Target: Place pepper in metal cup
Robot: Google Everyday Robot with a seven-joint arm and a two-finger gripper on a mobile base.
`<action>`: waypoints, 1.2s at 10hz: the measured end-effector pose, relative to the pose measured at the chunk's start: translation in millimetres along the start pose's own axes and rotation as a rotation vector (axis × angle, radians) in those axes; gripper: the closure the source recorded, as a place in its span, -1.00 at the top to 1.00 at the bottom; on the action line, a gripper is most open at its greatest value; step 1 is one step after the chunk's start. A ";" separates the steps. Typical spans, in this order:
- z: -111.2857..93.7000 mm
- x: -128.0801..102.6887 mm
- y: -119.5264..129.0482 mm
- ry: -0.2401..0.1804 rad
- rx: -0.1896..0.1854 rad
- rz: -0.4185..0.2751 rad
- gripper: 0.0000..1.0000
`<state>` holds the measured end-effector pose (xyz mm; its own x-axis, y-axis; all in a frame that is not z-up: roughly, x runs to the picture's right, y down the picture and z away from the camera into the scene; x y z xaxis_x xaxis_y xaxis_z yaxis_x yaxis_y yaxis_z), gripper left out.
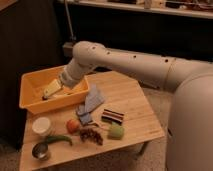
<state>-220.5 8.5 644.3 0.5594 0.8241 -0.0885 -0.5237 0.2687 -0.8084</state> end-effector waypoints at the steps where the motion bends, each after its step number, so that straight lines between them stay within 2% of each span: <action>1: 3.9 7.6 13.1 0.005 -0.012 -0.027 0.60; 4: 31.3 33.1 45.4 0.029 -0.052 -0.087 0.60; 7: 51.3 56.2 45.4 0.061 -0.060 -0.120 0.60; 12: 51.4 55.1 46.8 0.061 -0.060 -0.123 0.60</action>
<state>-247.2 92.1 631.5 0.6559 0.7546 -0.0201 -0.4103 0.3341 -0.8486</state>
